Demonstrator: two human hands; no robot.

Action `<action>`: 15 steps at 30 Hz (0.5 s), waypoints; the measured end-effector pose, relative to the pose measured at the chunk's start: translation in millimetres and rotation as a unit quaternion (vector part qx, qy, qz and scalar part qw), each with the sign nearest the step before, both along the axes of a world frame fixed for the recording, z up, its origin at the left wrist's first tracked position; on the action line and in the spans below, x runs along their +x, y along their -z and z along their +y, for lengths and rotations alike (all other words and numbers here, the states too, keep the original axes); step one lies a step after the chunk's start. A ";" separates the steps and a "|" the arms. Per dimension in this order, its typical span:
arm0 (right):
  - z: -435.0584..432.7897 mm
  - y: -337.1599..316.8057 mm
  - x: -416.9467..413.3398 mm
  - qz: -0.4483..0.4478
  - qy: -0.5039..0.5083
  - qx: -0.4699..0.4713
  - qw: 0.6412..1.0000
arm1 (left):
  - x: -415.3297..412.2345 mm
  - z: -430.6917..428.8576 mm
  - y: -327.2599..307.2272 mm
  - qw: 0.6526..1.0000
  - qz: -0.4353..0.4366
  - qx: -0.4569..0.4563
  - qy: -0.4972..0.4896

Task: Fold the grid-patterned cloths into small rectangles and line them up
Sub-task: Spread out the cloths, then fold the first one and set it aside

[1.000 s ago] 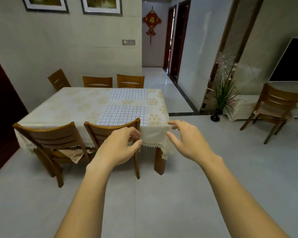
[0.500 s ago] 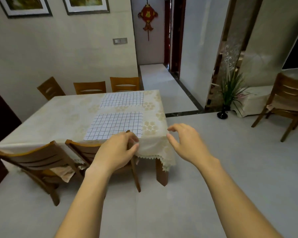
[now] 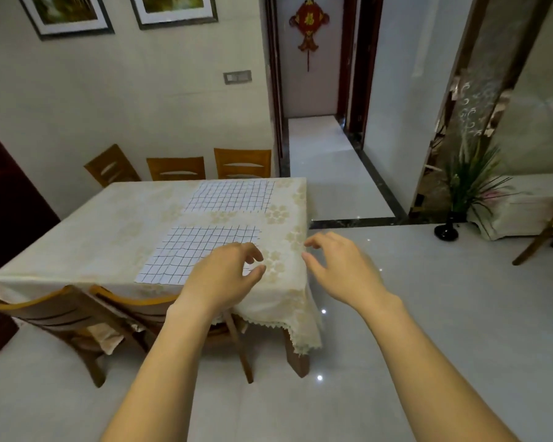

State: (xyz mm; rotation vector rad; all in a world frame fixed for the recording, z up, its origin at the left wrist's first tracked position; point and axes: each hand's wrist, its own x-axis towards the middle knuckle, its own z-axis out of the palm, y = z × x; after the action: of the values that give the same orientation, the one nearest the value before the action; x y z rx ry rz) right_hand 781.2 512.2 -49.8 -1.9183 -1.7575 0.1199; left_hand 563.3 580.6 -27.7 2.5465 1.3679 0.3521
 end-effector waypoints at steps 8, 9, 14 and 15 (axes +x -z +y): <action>90.7 11.2 52.3 -0.022 -0.033 -0.029 0.999 | 45.0 81.7 25.7 0.999 -0.003 -0.012 -0.039; 104.8 10.1 60.8 -0.030 -0.034 -0.032 0.998 | 53.0 95.5 29.3 0.999 -0.013 -0.011 -0.041; 182.5 -4.2 106.1 -0.070 -0.037 -0.041 0.996 | 97.3 170.0 31.4 0.997 -0.054 -0.021 -0.053; 199.7 -8.2 114.2 -0.073 -0.040 -0.043 0.996 | 104.8 185.4 29.8 0.996 -0.061 -0.026 -0.053</action>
State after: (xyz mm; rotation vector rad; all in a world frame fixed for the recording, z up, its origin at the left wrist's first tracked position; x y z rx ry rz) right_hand 895.4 711.8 -41.6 -1.9603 -1.9559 0.0890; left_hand 668.2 766.0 -57.4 2.3742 1.4483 0.4770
